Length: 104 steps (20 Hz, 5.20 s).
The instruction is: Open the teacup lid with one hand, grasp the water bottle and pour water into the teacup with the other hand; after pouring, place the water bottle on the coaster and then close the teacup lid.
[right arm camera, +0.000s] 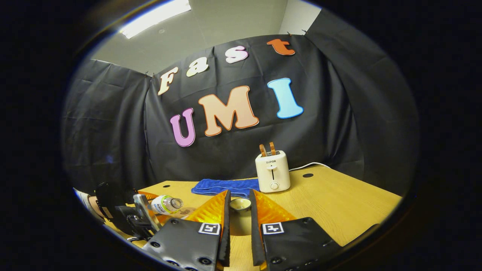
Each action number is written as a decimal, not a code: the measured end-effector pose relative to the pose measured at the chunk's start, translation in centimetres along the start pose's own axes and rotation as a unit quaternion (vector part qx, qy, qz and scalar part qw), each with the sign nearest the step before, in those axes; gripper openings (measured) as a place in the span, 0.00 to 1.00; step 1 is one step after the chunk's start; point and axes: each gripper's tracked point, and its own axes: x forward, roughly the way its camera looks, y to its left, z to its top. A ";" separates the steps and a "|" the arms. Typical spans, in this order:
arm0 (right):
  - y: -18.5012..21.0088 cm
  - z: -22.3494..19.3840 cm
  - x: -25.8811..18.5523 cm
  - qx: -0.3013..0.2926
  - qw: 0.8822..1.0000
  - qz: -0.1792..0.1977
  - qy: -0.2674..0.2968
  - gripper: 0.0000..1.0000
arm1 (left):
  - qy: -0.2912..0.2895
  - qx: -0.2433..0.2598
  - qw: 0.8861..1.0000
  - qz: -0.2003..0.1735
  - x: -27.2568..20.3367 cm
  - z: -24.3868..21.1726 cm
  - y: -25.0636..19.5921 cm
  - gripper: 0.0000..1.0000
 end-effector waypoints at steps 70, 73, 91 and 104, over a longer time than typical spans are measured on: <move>-1.4 1.7 -0.5 0.032 0.999 0.008 -0.010 0.26 | 0.070 0.455 0.888 0.000 -2.2 3.2 7.6 0.57; -1.4 1.8 -0.6 0.032 0.999 0.009 -0.012 0.26 | 0.071 0.459 0.886 -0.001 -2.3 3.3 7.6 0.57; -1.0 1.0 -0.4 0.027 1.000 0.012 -0.003 0.26 | 0.082 0.463 0.882 -0.037 -1.5 0.8 5.5 0.57; -1.2 0.9 -0.3 0.027 1.000 0.010 -0.001 0.26 | 0.070 0.389 0.916 -0.070 -1.4 -0.2 4.0 0.57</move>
